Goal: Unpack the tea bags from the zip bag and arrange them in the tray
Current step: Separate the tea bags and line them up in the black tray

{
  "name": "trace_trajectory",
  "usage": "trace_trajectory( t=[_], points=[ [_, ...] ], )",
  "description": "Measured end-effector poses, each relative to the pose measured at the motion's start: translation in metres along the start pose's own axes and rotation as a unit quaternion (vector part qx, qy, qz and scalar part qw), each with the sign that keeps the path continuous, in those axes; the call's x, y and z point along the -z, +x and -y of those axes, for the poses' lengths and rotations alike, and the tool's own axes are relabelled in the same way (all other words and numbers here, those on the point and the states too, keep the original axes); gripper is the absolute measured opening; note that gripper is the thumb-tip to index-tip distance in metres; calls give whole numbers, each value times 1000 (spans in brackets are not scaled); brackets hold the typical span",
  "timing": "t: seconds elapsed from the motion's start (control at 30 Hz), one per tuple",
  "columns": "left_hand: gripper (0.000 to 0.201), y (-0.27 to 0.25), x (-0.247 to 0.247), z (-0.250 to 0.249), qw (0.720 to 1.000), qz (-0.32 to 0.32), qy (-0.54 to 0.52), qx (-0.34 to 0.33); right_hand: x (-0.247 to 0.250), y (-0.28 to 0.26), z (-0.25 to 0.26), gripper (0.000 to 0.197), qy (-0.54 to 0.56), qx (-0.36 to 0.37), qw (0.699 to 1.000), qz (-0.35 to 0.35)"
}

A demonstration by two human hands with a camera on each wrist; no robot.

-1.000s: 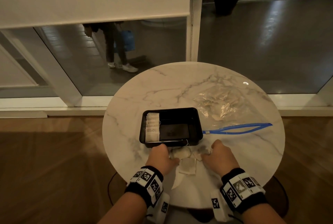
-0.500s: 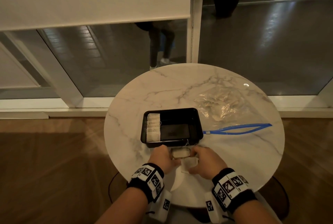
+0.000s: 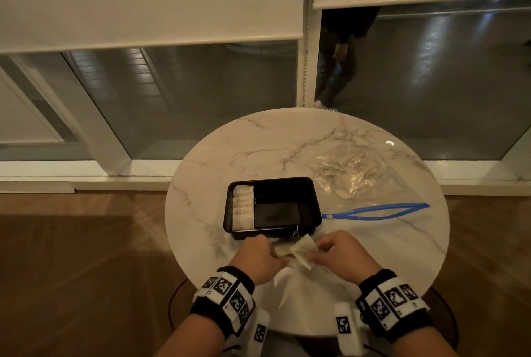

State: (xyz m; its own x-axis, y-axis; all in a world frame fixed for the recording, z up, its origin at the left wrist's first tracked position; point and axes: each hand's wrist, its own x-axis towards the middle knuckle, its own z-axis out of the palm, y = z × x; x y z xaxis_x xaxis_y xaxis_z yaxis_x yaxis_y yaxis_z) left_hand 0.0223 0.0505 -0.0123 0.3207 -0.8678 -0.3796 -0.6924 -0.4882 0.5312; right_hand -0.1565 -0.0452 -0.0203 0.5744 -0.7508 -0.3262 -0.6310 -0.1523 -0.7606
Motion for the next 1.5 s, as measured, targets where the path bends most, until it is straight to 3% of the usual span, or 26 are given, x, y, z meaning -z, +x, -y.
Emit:
trace_trajectory(
  t=[0.17, 0.3, 0.4, 0.53, 0.73, 1.07, 1.2, 1.3, 1.4, 1.5],
  points=[
    [27, -4, 3, -13, 974, -22, -194, -111, 10, -5, 17, 5, 208, 52, 976, -25],
    [11, -2, 9, -20, 946, -96, -276, -140, 6, -6, 26, 13, 268, 59, 961, -26],
    [9, 2, 15, -17, 941, -123, -279, -145, 1, -7, 32, 16, 283, 72, 956, -35],
    [7, 3, 26, -12, 959, -109, -203, -166, 0, -2, 35, 24, 279, 102, 950, -95],
    [9, 1, 46, -13, 966, -112, -145, -184, -2, 3, 48, 16, 258, 169, 950, -51],
    [7, 7, 63, 8, 951, -171, -216, -140, -13, 34, 73, 9, 170, 191, 967, -23],
    [6, 16, 68, 25, 933, -227, -266, -86, -23, 54, 77, 8, 183, 157, 969, -50],
    [7, 23, 72, 43, 925, -285, -250, 3, -31, 74, 74, 6, 169, 99, 977, -81],
    [25, 29, 70, 61, 937, -258, -219, 81, -42, 89, 73, 6, 135, 68, 985, -81],
    [31, 35, 65, 74, 942, -226, -219, 117, -53, 100, 78, 8, 98, 48, 992, -70]
  ],
)
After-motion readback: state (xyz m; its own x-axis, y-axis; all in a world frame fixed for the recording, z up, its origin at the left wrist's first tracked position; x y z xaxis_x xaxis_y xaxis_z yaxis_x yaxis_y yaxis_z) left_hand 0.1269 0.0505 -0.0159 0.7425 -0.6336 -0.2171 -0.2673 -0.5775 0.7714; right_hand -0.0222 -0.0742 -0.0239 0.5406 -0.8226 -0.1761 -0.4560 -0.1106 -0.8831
